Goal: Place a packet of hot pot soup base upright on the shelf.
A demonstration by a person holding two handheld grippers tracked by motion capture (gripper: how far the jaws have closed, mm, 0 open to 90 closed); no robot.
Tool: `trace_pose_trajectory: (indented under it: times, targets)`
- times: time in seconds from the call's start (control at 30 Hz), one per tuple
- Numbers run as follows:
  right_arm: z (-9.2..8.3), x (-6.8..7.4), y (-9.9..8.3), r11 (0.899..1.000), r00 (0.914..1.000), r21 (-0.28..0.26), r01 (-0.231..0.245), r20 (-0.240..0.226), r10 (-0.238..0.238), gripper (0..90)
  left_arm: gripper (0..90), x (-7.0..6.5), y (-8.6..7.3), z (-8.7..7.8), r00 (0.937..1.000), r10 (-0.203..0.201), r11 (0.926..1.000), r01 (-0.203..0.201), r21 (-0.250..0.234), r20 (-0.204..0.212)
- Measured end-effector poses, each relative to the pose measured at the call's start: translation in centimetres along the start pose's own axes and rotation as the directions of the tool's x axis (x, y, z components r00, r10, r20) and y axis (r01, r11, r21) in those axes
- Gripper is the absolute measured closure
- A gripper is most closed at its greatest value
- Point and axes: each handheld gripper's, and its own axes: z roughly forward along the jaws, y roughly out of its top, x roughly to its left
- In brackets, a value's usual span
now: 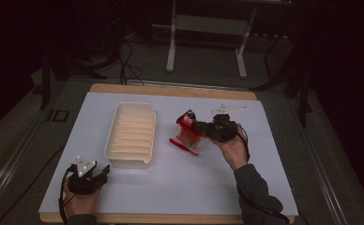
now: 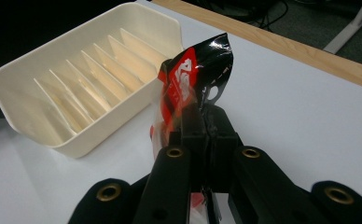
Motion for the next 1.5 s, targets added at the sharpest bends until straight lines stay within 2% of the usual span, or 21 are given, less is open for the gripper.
trace_pose_trajectory:
  times: [1.03, 1.5]
  targets:
    - [1.7, 1.0, 1.8, 0.997, 0.9964, -0.003, 0.084, -0.017, -0.084, 88.3, 42.8, 0.0, 0.0, 0.1, 0.9999, -0.005, 1.0, 0.005, 0.008, -0.013]
    - [2.5, 2.1, 3.0, 0.99, 0.9893, -0.024, 0.142, -0.032, -0.142, 88.3, 42.1, 0.0, 0.0, 0.0, 0.9998, -0.007, 0.9999, 0.007, 0.007, -0.016]
